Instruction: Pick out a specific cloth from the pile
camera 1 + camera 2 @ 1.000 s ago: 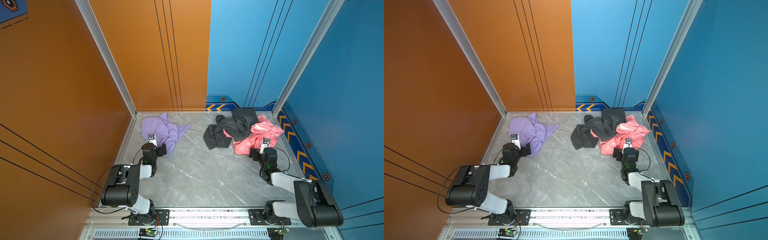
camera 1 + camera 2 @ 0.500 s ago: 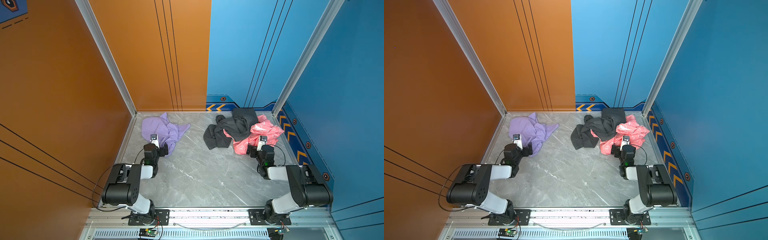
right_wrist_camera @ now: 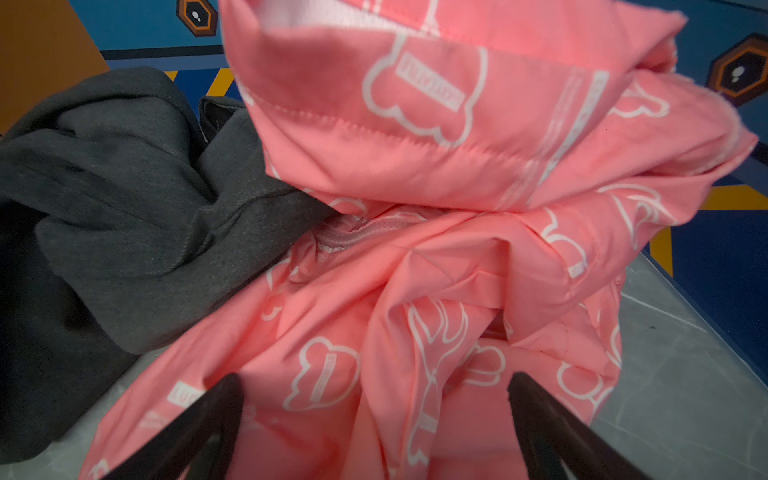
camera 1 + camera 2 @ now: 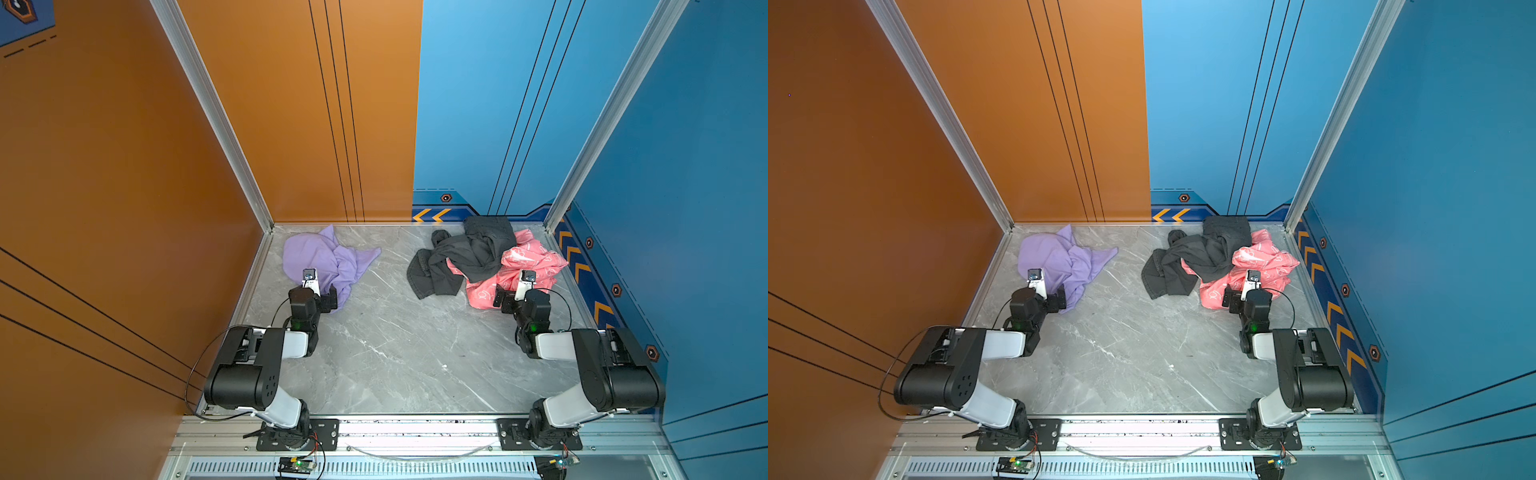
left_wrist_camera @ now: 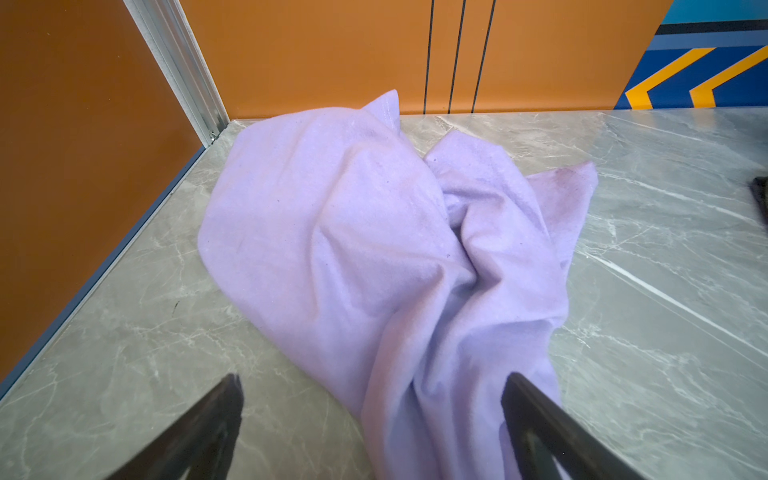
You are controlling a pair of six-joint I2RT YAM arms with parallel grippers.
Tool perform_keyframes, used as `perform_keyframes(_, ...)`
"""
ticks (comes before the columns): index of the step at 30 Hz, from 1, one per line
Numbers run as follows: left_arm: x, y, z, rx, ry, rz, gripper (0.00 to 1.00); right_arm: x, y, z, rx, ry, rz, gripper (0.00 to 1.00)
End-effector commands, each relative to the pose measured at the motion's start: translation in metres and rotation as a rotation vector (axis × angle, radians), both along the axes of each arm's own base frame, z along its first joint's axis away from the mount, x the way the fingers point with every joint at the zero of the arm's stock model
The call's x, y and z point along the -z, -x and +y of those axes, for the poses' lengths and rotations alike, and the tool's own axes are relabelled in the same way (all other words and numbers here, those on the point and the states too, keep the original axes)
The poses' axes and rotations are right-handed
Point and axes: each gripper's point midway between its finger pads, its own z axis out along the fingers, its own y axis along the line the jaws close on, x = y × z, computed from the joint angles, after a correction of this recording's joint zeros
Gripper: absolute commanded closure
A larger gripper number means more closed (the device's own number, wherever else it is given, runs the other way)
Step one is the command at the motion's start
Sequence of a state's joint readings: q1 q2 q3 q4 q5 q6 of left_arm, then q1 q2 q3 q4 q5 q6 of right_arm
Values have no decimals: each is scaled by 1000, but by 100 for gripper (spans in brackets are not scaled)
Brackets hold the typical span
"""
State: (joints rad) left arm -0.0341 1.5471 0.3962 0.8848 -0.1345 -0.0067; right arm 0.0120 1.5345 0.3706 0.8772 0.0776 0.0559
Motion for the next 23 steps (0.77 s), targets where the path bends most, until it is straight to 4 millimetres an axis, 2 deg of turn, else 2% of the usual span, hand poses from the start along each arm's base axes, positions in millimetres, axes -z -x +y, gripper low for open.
perform_keyframes(1, 4, 3, 3, -17, -23, 3, 2, -4, -3, 1, -9, -19, -24, 0)
perform_keyframes(23, 4, 3, 4, -11, -10, 2, 2, -4, -3, 1, -6, -17, -25, 0)
